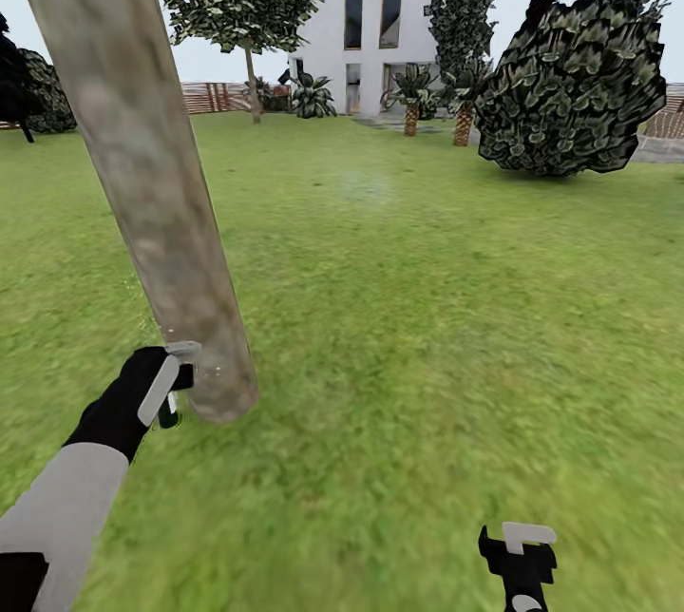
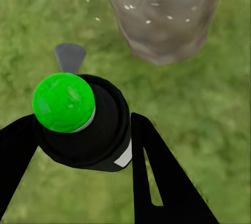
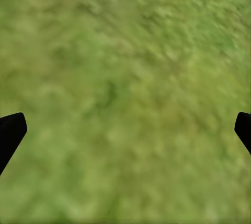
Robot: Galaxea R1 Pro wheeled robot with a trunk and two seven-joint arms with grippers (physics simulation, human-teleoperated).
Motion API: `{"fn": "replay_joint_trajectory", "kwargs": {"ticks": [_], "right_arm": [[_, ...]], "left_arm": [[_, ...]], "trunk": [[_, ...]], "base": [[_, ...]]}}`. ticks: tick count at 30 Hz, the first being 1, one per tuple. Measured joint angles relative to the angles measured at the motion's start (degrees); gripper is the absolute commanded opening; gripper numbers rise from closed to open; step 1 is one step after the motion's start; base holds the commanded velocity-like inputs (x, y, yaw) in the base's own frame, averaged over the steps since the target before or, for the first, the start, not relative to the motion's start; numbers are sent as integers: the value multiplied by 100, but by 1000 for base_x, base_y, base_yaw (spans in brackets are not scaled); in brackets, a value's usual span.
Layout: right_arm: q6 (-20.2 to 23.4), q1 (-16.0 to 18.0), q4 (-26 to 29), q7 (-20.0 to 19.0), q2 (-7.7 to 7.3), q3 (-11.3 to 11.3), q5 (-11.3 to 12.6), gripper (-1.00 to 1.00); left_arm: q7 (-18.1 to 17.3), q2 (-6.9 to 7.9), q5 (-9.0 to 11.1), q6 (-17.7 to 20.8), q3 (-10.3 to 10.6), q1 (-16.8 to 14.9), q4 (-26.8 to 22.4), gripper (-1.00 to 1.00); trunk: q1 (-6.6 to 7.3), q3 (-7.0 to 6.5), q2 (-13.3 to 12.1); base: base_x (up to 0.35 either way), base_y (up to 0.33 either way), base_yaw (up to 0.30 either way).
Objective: In the garden, pick up the pesticide atomizer on the floor and spray pesticide onto both trees until each tree trunk is fully covered.
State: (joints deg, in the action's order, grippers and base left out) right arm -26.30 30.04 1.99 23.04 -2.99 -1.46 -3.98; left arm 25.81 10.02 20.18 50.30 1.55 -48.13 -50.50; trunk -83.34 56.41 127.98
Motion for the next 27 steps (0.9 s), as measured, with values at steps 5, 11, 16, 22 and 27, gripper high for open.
{"fn": "replay_joint_trajectory", "kwargs": {"ticks": [5, 11, 16, 22, 27], "right_arm": [[0, -2, 0, 0, 0, 1, 1, 100], [-1, 1, -2, 1, 9, -6, 0, 100], [-2, 0, -1, 3, 2, 0, 1, 100], [-2, 0, -1, 3, -1, 0, 0, 100], [-2, -1, -1, 3, -1, 0, 4, 100]], "left_arm": [[-225, 341, 63, 1, 7, 62, -14, -100], [-269, 335, 55, 0, 30, 69, -367, -100], [-267, 310, 62, 16, 45, 70, -529, -100], [-269, 293, 64, 16, 27, 71, -533, -100], [-270, 293, 76, 16, 13, 76, -528, -100]], "trunk": [[0, 0, 0], [1, 0, 0], [1, 0, 0], [0, 0, 0], [2, 0, 0]], "base": [[0, 0, 5], [36, -53, 210], [133, -226, 20], [11, -273, 0], [100, -262, 0]]}}
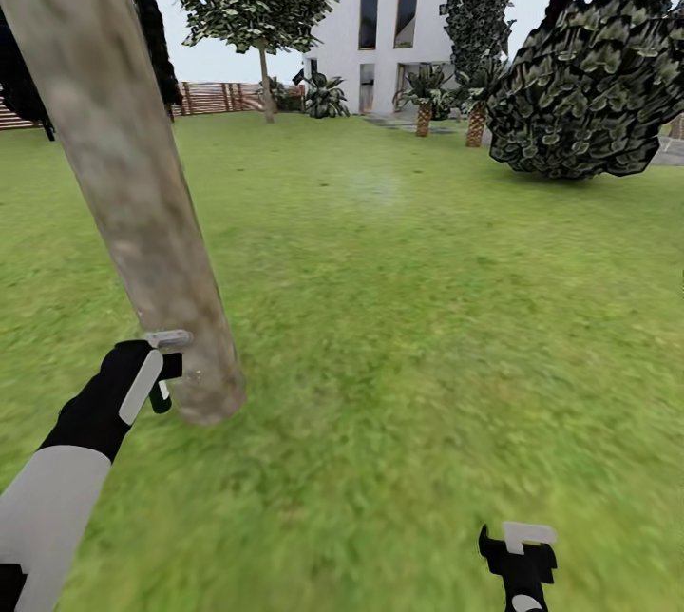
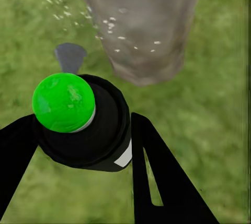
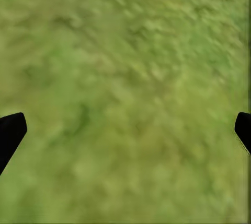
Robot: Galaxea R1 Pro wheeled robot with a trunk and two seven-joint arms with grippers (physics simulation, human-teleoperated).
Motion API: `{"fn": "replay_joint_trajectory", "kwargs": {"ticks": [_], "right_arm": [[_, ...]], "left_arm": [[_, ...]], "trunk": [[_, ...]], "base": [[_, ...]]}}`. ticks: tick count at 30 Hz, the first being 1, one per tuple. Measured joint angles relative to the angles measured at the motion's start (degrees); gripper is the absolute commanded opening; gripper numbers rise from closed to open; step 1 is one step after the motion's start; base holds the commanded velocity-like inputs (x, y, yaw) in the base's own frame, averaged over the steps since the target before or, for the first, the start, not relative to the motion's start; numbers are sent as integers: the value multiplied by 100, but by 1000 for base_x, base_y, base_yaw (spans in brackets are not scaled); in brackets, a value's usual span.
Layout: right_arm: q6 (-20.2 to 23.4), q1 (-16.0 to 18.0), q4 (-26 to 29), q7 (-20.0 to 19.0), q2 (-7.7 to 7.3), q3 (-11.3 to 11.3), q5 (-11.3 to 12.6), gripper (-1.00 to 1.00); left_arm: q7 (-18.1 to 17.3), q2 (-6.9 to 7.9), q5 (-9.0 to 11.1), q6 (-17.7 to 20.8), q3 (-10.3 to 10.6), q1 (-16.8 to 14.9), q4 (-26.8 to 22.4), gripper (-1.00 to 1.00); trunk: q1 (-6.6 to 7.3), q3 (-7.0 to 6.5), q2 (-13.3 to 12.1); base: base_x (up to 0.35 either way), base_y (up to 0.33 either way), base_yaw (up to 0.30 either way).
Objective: In the garden, pick up the pesticide atomizer on the floor and spray pesticide onto both trees until each tree trunk is fully covered.
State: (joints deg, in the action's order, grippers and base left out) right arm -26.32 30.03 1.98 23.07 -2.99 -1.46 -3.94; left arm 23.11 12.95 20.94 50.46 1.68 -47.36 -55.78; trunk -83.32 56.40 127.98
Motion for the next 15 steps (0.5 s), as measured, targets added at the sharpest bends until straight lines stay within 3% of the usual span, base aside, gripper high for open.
{"fn": "replay_joint_trajectory", "kwargs": {"ticks": [8, 15], "right_arm": [[0, 1, 0, 0, 0, 0, 1, 100], [2, 0, 0, -3, 9, -1, 2, 100]], "left_arm": [[0, -7, 2, 0, 7, -5, 43, -100], [1, 1, -14, -3, -1, 31, 83, -100]], "trunk": [[0, 0, 0], [-2, 0, 0]], "base": [[170, -245, 17], [75, -63, 264]]}}
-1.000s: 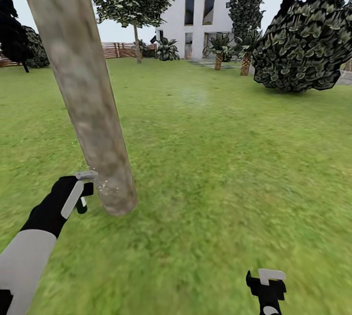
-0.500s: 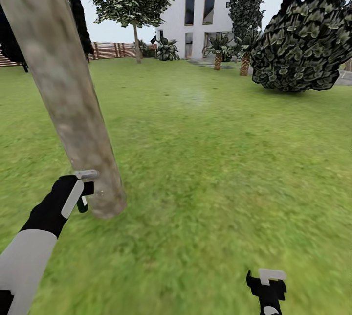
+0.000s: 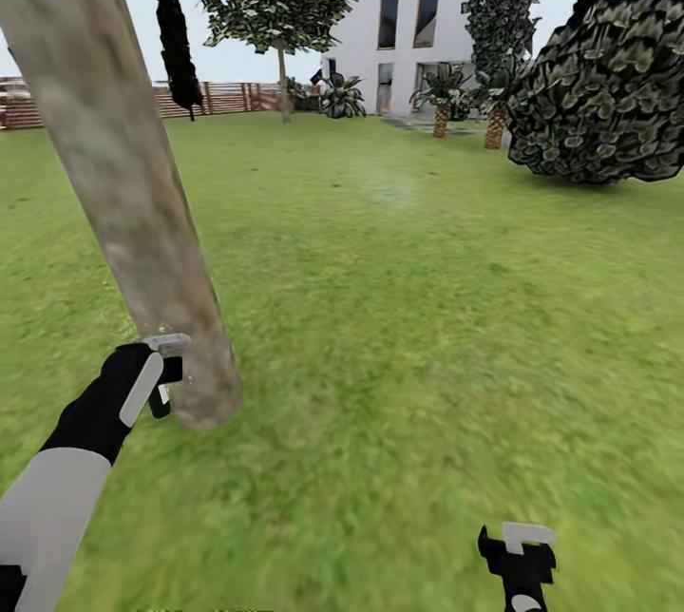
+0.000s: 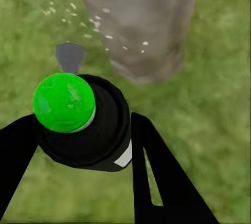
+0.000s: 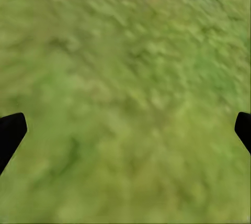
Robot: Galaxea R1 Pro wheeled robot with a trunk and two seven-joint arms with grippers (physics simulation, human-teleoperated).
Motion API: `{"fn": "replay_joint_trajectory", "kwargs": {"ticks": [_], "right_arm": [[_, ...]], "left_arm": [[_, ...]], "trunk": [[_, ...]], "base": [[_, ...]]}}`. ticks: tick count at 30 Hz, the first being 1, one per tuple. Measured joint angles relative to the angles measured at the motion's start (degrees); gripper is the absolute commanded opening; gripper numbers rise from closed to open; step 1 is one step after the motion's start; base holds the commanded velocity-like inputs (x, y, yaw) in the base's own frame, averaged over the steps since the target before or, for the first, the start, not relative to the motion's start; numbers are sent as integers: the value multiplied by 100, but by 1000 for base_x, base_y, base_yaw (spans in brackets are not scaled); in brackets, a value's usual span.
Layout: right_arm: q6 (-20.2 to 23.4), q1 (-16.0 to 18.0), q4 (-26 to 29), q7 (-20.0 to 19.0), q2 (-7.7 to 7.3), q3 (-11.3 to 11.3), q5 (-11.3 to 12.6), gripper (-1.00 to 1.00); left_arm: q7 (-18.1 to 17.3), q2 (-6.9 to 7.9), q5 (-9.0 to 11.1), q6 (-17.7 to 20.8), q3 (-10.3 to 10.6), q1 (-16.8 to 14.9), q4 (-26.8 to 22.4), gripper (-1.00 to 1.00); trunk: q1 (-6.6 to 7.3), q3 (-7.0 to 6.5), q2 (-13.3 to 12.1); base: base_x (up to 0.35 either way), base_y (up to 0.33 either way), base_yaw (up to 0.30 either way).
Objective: In the garden, pick up the pesticide atomizer on the floor and spray pesticide onto both trees until each tree trunk is fully covered.
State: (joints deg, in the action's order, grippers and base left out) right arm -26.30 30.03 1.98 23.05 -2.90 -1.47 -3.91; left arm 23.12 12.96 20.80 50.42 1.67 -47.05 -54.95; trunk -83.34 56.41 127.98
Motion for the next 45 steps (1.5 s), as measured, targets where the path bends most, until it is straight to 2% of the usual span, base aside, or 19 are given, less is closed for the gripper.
{"fn": "replay_joint_trajectory", "kwargs": {"ticks": [6, 10, 16, 18, 20, 22, 25, 30, 45], "right_arm": [[-1, 2, 0, 2, 0, 0, -3, 100], [-2, 2, 0, 3, -9, 1, -3, 100], [-1, 0, 1, 1, -9, 1, -2, 100], [0, 0, 4, 0, -6, 1, -1, 100], [0, 2, 3, 0, -1, 0, 1, 100], [0, 3, 2, 0, 5, -1, 2, 100], [0, 1, 0, 0, 9, -5, 1, 100], [-2, 0, 0, 1, 8, -9, 0, 100], [-2, 0, 0, 3, -2, 0, -5, 100]], "left_arm": [[6, -56, 0, -18, 13, 347, 137, -100], [7, -111, -10, -16, 16, 375, 140, -100], [9, -98, -17, -13, 20, 376, 323, -100], [11, -97, -15, -21, 23, 382, 505, -100], [19, -96, 9, -71, 20, 387, 971, -100], [20, -93, 2, -86, 23, 385, 1090, -100], [20, -89, -1, -105, 17, 385, 1106, -100], [10, -116, -11, -410, 26, 384, 1137, -100], [13, -159, 3, -421, 32, 384, 1180, -100]], "trunk": [[0, 0, 0], [1, 0, 0], [3, 0, 0], [3, 0, 0], [2, 1, 0], [2, 0, 0], [0, 0, 0], [0, 0, 1], [1, 0, 0]], "base": [[0, -76, 135], [94, -259, 3], [229, -182, 0], [307, -28, 0], [285, -5, 87], [195, -1, 224], [31, 0, 271], [2, -102, 154], [15, -270, 1]]}}
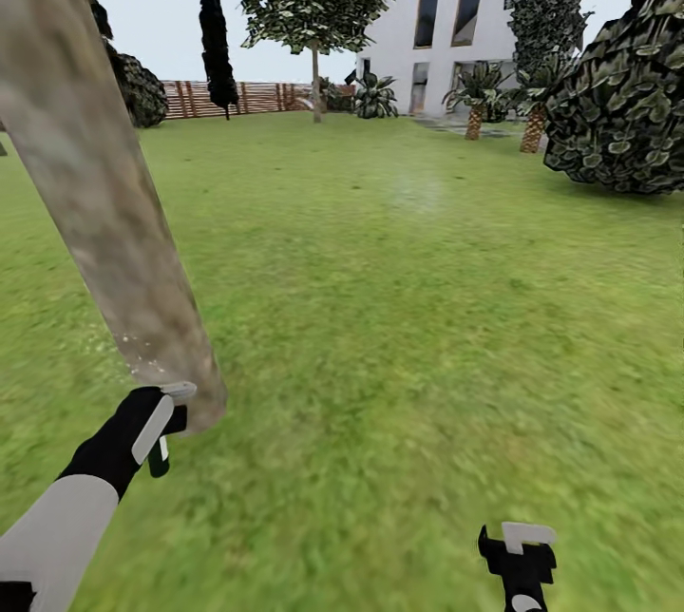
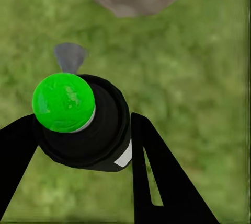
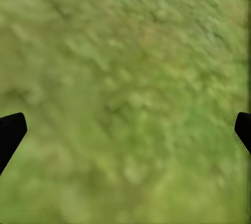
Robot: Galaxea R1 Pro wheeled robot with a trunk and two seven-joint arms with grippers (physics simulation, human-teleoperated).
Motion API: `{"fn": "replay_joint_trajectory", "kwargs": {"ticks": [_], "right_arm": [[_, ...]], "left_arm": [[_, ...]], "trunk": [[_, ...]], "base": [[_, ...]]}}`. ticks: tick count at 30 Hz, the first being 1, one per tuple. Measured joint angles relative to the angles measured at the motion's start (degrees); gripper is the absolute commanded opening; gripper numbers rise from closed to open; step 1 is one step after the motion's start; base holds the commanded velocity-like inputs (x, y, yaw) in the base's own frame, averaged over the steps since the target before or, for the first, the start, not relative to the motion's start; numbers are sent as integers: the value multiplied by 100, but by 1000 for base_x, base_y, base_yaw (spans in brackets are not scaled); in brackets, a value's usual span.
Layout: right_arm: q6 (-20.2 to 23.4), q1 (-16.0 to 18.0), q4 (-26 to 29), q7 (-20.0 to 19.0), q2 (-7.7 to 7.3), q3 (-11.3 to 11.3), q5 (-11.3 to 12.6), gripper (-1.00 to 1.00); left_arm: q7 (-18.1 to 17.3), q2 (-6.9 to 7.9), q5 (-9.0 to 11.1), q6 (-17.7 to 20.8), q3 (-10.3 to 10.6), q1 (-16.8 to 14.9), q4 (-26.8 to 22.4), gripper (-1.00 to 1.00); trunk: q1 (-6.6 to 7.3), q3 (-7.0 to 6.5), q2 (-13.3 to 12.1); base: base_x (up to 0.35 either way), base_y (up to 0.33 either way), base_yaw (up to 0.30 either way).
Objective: In the garden, pick up the pesticide atomizer on the floor and spray pesticide onto both trees until each tree trunk is fully covered.
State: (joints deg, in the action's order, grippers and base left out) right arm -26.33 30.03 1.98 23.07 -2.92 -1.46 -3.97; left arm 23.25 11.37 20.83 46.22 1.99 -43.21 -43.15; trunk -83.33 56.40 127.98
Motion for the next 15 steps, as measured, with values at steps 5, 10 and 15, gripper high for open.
{"fn": "replay_joint_trajectory", "kwargs": {"ticks": [5, 10, 15], "right_arm": [[0, 1, 0, 0, 1, 0, 6, 100], [0, 4, -2, -1, 11, -7, 2, 100], [0, 4, -2, -1, 11, -8, 1, 100]], "left_arm": [[4, 6, -8, -6, 0, 0, 24, -100], [6, 6, 3, -7, 0, 66, 80, -100], [6, 10, -10, -6, -7, 71, 66, -100]], "trunk": [[0, 0, 0], [0, 0, 0], [1, 0, 0]], "base": [[81, -272, 0], [82, -272, 177], [123, -267, 259]]}}
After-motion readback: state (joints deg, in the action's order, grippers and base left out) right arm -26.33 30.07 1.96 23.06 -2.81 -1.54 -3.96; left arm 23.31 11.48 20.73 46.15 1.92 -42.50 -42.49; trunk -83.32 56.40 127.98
